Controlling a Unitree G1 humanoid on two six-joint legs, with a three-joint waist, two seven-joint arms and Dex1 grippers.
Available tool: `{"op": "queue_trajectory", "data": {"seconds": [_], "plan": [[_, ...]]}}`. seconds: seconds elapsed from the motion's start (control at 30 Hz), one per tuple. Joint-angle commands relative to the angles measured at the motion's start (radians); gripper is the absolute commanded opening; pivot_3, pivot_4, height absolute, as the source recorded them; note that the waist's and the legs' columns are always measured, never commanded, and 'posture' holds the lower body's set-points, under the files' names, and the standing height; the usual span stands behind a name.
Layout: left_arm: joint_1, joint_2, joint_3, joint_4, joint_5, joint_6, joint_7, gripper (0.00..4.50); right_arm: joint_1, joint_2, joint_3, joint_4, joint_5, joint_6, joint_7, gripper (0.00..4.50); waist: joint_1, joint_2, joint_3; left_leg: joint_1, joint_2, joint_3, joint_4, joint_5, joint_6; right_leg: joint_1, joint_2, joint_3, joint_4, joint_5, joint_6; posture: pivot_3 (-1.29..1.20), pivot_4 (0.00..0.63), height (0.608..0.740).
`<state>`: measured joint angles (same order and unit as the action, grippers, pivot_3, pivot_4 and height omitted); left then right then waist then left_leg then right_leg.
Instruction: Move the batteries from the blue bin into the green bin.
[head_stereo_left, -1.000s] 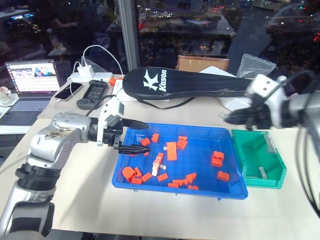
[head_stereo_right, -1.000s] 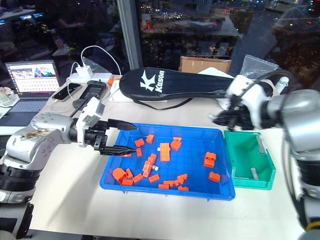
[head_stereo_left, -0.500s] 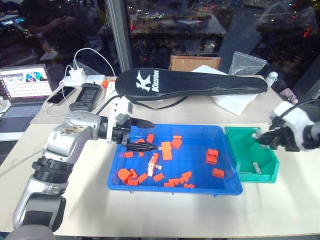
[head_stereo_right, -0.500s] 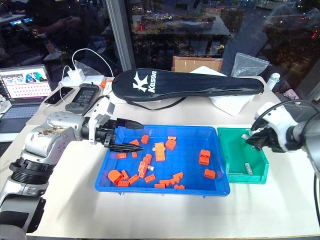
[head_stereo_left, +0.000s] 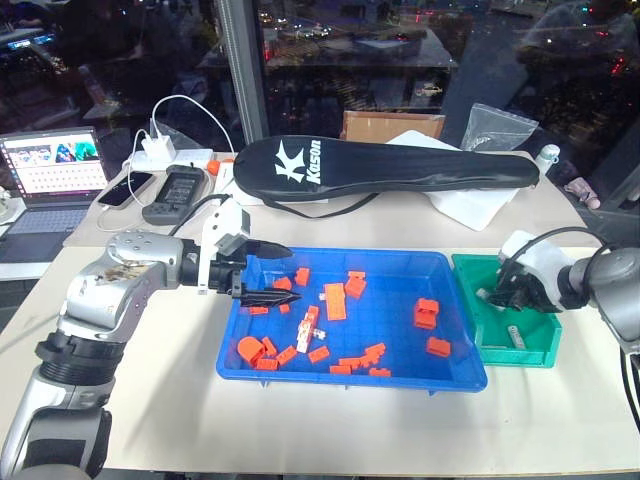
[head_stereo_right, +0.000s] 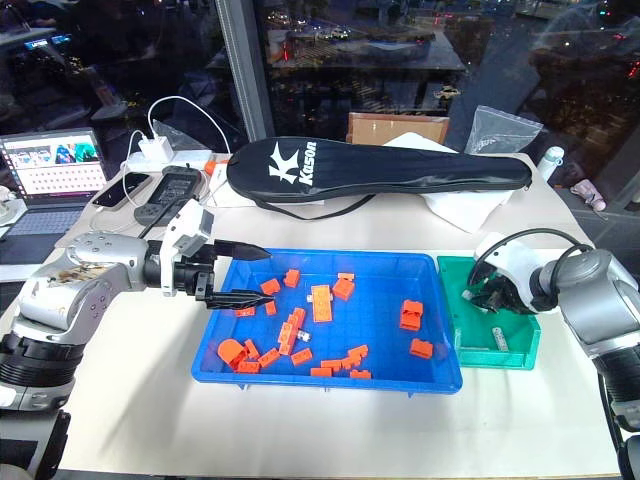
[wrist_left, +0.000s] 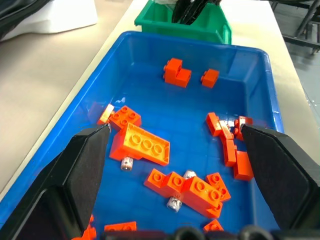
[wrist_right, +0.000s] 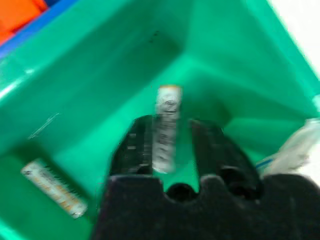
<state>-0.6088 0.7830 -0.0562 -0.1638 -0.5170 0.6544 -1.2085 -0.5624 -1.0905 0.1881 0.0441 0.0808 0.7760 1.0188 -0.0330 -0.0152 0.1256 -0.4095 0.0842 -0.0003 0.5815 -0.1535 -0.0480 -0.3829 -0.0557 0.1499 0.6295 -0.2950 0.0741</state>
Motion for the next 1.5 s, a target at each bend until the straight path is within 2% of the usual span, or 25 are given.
{"op": "queue_trajectory", "data": {"seconds": [0.03,0.13,0.23,0.37,0.6,0.73,0.87,1.0,1.1,1.23,1.37,1.5], "plan": [[0.010,0.013,0.032,-0.029,-0.016,-0.012,0.002,4.50,-0.072,-0.015,-0.041,-0.041,0.011,0.009,0.024,2.92,0.000,0.000,0.000,0.000,0.000,0.000,0.000,0.000,0.000,0.000,0.000,0.000,0.000,0.000,0.000,0.00,0.150,0.736],[0.001,0.020,0.037,0.014,0.018,-0.051,0.008,4.50,-0.139,-0.052,-0.034,-0.065,0.015,0.025,0.082,3.92,0.001,0.001,0.000,0.000,0.000,0.000,0.000,0.000,0.000,0.000,0.000,0.000,0.000,0.000,0.000,0.00,0.150,0.736],[0.001,0.028,0.049,0.051,0.041,-0.076,0.028,4.50,-0.221,-0.031,-0.018,-0.096,0.033,0.041,0.119,3.92,0.003,0.001,0.000,0.000,0.000,0.000,0.000,0.000,0.000,0.000,0.000,0.000,0.000,0.000,0.000,0.00,0.150,0.736],[0.048,0.058,0.057,0.060,0.066,-0.109,0.020,4.50,-0.281,0.098,0.036,-0.191,0.088,0.089,0.137,3.92,-0.007,0.001,0.000,0.000,0.000,0.000,-0.001,0.000,0.000,0.000,0.000,0.000,0.000,0.000,0.000,0.00,0.150,0.736],[0.113,0.096,0.101,0.036,0.067,-0.104,0.040,4.50,-0.253,0.336,0.171,-0.264,0.099,0.121,0.068,3.92,0.000,0.001,0.000,-0.004,0.000,0.000,0.000,0.000,0.000,-0.002,0.000,-0.001,0.001,0.002,-0.003,0.00,0.150,0.736],[0.149,0.104,0.115,0.006,0.055,-0.091,0.052,4.50,-0.240,0.402,0.237,-0.309,0.100,0.107,0.062,3.92,0.010,0.001,0.000,-0.004,0.000,-0.001,0.001,0.000,0.000,-0.003,0.000,-0.001,0.002,0.003,-0.005,0.00,0.150,0.736],[0.165,0.104,0.114,-0.019,0.048,-0.079,0.061,4.50,-0.265,0.470,0.369,-0.324,0.014,-0.050,0.059,3.92,0.017,0.001,0.000,-0.004,0.000,-0.001,0.001,0.000,0.000,-0.003,0.000,-0.002,0.002,0.003,-0.005,0.00,0.150,0.736],[0.157,0.105,0.112,-0.020,0.046,-0.078,0.064,4.50,-0.278,0.476,0.460,-0.300,-0.081,-0.275,0.105,3.92,0.018,0.001,0.000,-0.004,0.001,-0.001,0.001,0.000,0.000,-0.004,0.001,-0.002,0.002,0.002,-0.004,0.00,0.150,0.736],[0.157,0.106,0.110,-0.016,0.048,-0.081,0.064,4.50,-0.288,0.473,0.481,-0.247,-0.142,-0.388,0.116,3.92,0.021,0.001,0.000,-0.004,0.001,-0.001,0.002,0.000,-0.001,-0.003,0.000,-0.002,0.002,0.002,-0.004,0.00,0.150,0.736],[0.148,0.099,0.102,-0.006,0.054,-0.087,0.066,4.50,-0.392,0.483,0.524,-0.097,-0.229,-0.608,0.191,3.92,0.019,0.001,0.000,-0.004,0.001,0.000,0.002,0.000,-0.001,-0.003,0.000,-0.002,0.002,0.002,-0.004,0.00,0.150,0.736],[0.133,0.095,0.101,0.001,0.061,-0.092,0.074,4.50,-0.477,0.520,0.545,0.025,-0.238,-0.774,0.296,3.92,0.015,0.001,0.000,-0.003,0.001,-0.001,0.000,0.000,-0.001,-0.003,0.001,-0.002,0.002,0.002,-0.004,0.00,0.150,0.736],[0.172,0.109,0.142,-0.048,0.013,-0.077,0.055,4.50,-0.496,0.561,0.553,0.095,-0.226,-0.866,0.387,3.92,0.016,0.001,0.000,-0.002,0.001,0.000,-0.001,0.000,-0.001,-0.003,0.001,-0.002,0.002,0.003,-0.005,0.00,0.150,0.736]]}}
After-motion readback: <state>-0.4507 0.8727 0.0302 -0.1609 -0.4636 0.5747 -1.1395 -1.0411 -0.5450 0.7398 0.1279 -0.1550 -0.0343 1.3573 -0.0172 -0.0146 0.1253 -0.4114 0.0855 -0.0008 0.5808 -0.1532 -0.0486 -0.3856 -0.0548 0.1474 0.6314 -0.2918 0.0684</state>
